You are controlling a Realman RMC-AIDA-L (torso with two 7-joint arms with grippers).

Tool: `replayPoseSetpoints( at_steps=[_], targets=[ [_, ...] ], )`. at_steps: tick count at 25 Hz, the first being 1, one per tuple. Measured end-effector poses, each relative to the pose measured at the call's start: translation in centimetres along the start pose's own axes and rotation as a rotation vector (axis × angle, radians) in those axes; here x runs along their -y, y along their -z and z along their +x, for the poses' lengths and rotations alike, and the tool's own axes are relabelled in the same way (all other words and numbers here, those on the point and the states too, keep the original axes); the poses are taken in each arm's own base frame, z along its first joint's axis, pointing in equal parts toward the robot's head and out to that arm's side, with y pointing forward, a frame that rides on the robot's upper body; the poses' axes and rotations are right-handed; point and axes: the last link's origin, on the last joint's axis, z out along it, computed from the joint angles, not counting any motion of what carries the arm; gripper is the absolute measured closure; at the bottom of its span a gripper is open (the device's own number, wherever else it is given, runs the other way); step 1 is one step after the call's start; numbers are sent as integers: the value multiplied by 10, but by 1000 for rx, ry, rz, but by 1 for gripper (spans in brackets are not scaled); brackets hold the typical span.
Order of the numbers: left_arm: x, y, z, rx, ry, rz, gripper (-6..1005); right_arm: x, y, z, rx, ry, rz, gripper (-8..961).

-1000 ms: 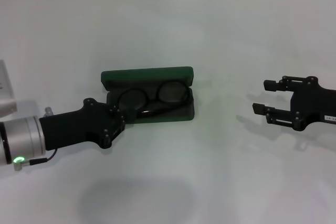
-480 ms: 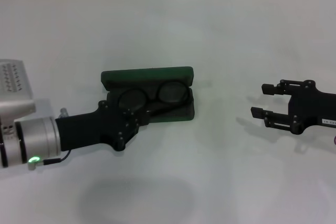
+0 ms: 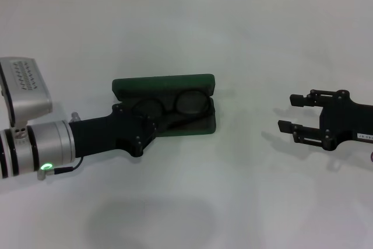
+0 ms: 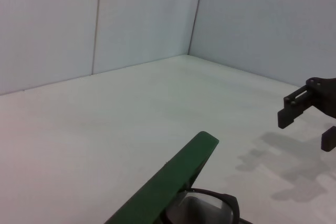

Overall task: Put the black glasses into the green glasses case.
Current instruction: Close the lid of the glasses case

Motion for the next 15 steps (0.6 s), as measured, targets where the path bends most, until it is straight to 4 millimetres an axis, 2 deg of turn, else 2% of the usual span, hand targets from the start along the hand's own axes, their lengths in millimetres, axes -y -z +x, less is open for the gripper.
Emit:
replayPoseSetpoints(
  at_steps=[10, 15],
  targets=[
    [6, 4, 1, -5, -2, 32, 971, 0, 0, -1, 1, 3, 1, 351],
    [-2, 5, 5, -26, -4, -26, 969, 1, 0, -1, 3, 3, 5, 351]
  ],
)
